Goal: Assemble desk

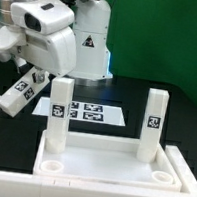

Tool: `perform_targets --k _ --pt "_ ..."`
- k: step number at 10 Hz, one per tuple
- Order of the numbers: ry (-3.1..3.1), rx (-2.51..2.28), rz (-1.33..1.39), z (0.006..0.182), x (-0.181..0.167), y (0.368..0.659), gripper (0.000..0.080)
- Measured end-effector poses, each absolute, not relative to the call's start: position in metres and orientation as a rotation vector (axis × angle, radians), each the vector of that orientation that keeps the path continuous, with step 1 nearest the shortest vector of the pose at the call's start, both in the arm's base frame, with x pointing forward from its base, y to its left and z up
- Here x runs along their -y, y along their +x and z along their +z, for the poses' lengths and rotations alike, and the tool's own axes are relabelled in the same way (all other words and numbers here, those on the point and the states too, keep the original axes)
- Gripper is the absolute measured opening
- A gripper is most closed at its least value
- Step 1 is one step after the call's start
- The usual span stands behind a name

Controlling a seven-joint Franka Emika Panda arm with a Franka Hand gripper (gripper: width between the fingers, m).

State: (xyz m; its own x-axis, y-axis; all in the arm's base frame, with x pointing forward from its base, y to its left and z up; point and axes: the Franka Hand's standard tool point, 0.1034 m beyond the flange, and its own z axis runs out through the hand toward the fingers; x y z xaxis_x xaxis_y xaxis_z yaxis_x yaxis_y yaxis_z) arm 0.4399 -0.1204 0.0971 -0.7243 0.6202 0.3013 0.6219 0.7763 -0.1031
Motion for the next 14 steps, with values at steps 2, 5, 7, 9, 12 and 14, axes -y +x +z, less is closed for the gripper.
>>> perform_targets --k 2,5,7,9,12,14 --pt "-0.955 2.651 -0.007 0.097 0.120 0.440 0.0281" --pt "-0.951 2.650 -0.009 0.099 0.125 0.437 0.0281" --pt "-0.965 2.629 -0.033 0.104 0.128 0.418 0.0281" --pt "-0.970 2.619 -0.046 0.102 0.133 0.410 0.0281" --pt "-0.977 2.540 -0.008 0.068 0.133 0.393 0.0281" --pt "-1.019 2.494 0.026 0.054 0.122 0.393 0.0281"
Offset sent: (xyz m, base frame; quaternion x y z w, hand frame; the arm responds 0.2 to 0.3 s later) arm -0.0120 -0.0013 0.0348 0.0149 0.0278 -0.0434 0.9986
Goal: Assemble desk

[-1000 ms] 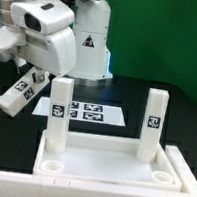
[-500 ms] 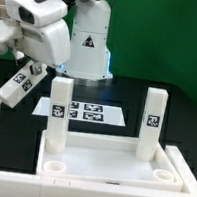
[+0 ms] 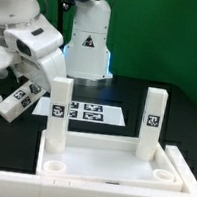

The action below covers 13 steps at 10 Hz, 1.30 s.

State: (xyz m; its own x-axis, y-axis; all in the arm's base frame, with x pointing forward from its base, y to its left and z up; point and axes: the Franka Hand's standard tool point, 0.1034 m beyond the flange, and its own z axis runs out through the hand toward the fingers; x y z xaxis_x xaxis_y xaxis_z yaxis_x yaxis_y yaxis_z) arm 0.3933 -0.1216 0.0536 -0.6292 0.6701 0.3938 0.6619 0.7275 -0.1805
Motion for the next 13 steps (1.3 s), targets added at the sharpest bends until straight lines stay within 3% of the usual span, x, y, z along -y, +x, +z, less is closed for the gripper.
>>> perform_targets --k 5,7,8,9,10,13 --pt "-1.137 2.357 0.144 0.033 0.084 0.386 0.0274" --pt "-1.152 2.346 0.146 0.032 0.089 0.384 0.0274" --pt "-1.157 2.343 0.146 0.033 0.089 0.384 0.0364" --pt "-1.165 2.344 0.143 0.035 0.092 0.385 0.0546" --pt "-1.211 2.357 0.172 0.048 0.105 0.390 0.0617" --pt "-1.578 2.241 0.296 0.084 0.121 0.406 0.0648"
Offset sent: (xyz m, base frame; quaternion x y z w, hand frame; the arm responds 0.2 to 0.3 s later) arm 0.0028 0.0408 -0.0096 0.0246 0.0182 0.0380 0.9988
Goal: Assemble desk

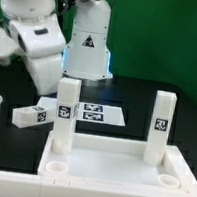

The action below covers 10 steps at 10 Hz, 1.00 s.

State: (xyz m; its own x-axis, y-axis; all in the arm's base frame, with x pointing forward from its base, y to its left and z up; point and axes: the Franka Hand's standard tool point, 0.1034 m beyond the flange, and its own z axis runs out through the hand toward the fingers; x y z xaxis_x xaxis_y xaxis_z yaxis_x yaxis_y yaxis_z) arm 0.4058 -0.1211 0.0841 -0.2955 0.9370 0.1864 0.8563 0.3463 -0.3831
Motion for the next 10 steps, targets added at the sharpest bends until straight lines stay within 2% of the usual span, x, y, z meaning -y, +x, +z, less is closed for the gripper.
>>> perform_targets --k 4,7,10 --pt "-1.884 2.036 0.368 0.084 0.124 0.409 0.0649" --pt "-2.350 1.521 0.536 0.086 0.135 0.423 0.0649" --pt "-2.574 1.093 0.702 0.080 0.133 0.429 0.0649"
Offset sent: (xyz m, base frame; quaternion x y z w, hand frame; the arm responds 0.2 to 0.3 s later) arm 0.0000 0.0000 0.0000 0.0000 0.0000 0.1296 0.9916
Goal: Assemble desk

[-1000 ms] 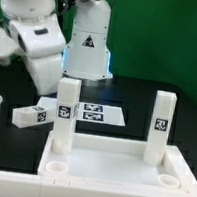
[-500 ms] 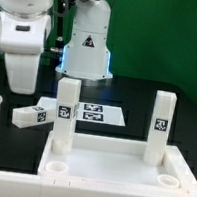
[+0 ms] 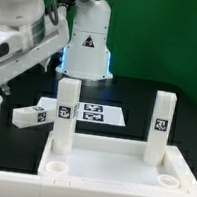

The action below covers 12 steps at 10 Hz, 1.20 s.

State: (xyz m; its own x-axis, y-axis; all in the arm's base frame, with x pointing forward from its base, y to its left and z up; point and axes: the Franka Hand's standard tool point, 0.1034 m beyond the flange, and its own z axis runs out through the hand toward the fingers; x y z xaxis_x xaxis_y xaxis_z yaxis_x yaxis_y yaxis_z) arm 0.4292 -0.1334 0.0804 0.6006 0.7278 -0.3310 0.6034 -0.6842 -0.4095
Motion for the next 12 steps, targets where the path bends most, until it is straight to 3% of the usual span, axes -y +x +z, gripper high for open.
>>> perform_targets --k 3,7,8,12 --pt "-2.687 0.870 0.748 0.079 0.134 0.428 0.0649" --pt "-2.798 -0.089 1.067 0.068 0.143 0.423 0.0649" --pt "-2.811 -0.120 1.067 0.065 0.148 0.434 0.0649" --pt "-2.805 -0.297 1.112 0.063 0.141 0.431 0.0649"
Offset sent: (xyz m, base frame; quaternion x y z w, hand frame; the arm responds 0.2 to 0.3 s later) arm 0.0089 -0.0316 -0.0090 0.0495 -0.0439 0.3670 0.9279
